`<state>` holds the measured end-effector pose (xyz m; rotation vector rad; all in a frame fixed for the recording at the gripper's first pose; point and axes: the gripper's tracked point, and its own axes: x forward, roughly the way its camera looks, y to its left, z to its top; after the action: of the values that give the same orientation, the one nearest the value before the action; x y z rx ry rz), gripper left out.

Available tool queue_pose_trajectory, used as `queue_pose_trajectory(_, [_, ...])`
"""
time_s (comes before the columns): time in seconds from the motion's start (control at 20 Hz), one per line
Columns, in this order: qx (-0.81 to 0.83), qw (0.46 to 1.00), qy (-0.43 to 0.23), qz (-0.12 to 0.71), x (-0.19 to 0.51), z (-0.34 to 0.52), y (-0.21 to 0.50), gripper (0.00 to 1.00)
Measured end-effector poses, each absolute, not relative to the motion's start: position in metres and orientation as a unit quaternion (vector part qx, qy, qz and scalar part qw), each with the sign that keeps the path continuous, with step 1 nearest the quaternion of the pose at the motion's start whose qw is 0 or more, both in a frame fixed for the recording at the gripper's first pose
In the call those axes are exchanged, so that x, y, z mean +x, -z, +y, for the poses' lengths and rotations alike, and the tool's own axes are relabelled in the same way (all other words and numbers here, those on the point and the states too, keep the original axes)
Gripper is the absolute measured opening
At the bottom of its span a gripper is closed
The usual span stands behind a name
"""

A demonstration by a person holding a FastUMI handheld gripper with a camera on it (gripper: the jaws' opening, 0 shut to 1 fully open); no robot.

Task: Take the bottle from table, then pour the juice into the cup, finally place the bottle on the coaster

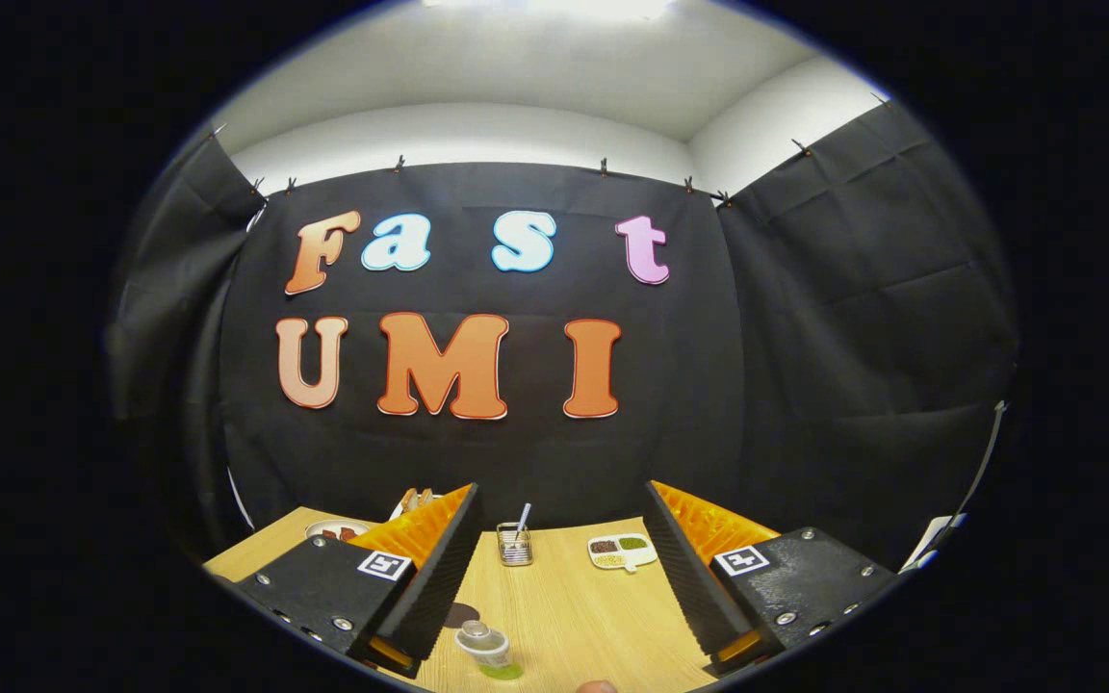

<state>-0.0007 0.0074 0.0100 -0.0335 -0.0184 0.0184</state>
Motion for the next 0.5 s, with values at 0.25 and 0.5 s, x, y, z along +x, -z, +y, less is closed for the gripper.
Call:
queue_pose_trajectory(0.25, [-0.018, 1.000, -0.008, -0.007, 0.001, 0.003, -0.009, 0.98])
queue_pose_trajectory(0.5, [-0.010, 1.000, -0.023, 0.011, 0.005, 0.012, 0.009, 0.98])
